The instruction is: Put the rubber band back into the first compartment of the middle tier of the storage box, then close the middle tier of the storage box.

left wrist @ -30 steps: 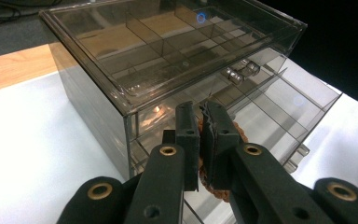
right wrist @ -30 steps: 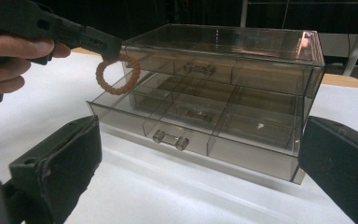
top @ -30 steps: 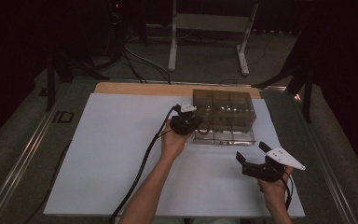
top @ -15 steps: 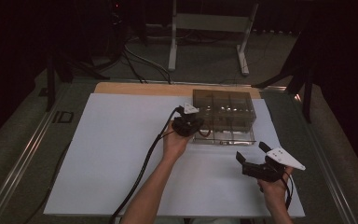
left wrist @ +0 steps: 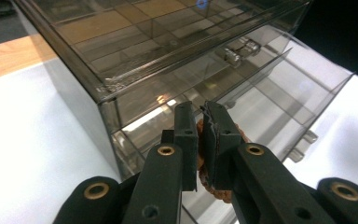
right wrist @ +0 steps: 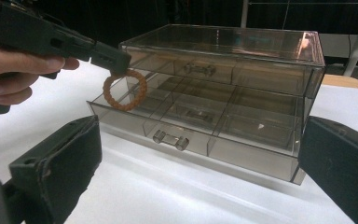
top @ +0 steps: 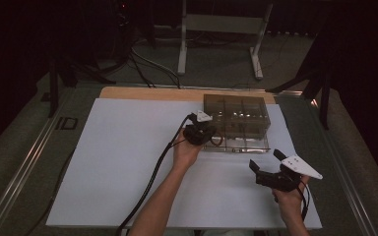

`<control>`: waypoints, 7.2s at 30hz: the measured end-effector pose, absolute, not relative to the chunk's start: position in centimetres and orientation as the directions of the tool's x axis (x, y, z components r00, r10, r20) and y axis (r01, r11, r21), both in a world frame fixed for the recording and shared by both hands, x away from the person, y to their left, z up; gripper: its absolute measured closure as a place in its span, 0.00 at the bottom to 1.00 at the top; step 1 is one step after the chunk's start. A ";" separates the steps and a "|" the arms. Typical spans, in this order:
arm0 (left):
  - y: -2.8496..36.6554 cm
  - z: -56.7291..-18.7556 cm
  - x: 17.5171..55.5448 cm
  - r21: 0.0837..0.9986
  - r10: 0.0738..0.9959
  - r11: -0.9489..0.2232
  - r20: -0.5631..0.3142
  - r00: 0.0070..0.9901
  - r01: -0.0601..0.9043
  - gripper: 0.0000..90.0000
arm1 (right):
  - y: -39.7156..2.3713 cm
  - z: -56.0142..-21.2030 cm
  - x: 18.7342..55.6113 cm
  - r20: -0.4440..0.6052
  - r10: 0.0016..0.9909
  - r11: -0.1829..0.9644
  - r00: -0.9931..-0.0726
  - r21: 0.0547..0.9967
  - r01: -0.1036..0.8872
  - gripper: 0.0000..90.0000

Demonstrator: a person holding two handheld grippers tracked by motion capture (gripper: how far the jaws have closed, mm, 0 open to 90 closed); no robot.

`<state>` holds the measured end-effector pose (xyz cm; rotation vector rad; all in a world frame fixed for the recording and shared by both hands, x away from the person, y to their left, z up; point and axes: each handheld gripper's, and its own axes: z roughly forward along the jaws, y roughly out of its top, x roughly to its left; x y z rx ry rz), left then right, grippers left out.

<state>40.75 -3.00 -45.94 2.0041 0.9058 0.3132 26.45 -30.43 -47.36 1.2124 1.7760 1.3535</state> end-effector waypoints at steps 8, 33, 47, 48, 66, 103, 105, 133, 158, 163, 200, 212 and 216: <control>-2.4 -45.4 40.8 0.839 0.699 -0.247 -0.192 0.689 0.485 0.34 | -30.5 -47.4 26.5 0.071 0.911 0.064 -0.407 0.949 0.309 0.00; 2.0 -43.9 40.0 0.870 0.761 -0.184 -0.169 0.627 0.458 0.01 | -30.4 -47.4 26.5 0.072 0.910 0.064 -0.407 0.948 0.311 0.00; 5.9 -43.2 39.1 0.879 0.803 -0.189 -0.119 0.585 0.438 0.01 | -30.3 -47.4 26.4 0.074 0.910 0.063 -0.408 0.948 0.311 0.00; 6.2 -43.2 39.0 0.879 0.803 -0.193 -0.114 0.585 0.436 0.01 | -30.3 -47.4 26.5 0.074 0.910 0.063 -0.408 0.948 0.312 0.00; 10.7 -43.1 37.3 0.887 0.816 -0.187 -0.100 0.569 0.423 0.01 | -30.4 -47.5 26.6 0.080 0.911 0.057 -0.404 0.948 0.315 0.00; 18.3 -44.4 32.0 0.909 0.870 -0.194 -0.015 0.493 0.370 0.01 | -30.4 -47.6 26.8 0.092 0.908 0.049 -0.409 0.945 0.323 0.00; 18.9 -44.7 31.5 0.908 0.874 -0.195 -0.011 0.486 0.371 0.01 | -30.3 -47.6 26.9 0.089 0.907 0.052 -0.412 0.946 0.319 0.00; 23.6 -47.1 27.9 0.913 0.911 -0.138 -0.035 0.411 0.384 0.01 | -30.0 -46.6 28.1 0.117 0.906 0.021 -0.406 0.947 0.320 0.00; 24.2 -47.5 27.9 0.918 0.920 -0.114 -0.047 0.389 0.381 0.01 | -27.6 -47.1 31.0 0.092 0.918 0.083 -0.385 0.906 0.415 0.77; 24.3 -47.5 27.9 0.920 0.922 -0.109 -0.049 0.385 0.377 0.01 | -27.3 -47.3 31.0 0.083 0.920 0.090 -0.384 0.907 0.411 1.00; 24.3 -47.4 27.8 0.924 0.924 -0.104 -0.048 0.380 0.368 0.01 | -26.8 -50.5 31.6 0.047 0.938 0.136 -0.343 0.861 0.489 1.00; 24.3 -47.4 27.9 0.924 0.924 -0.104 -0.047 0.379 0.369 0.01 | -26.6 -50.6 32.1 0.057 0.942 0.128 -0.330 0.849 0.512 1.00; 24.3 -47.4 27.9 0.924 0.924 -0.105 -0.046 0.379 0.368 0.01 | -26.7 -50.4 32.6 0.061 0.946 0.119 -0.319 0.850 0.513 1.00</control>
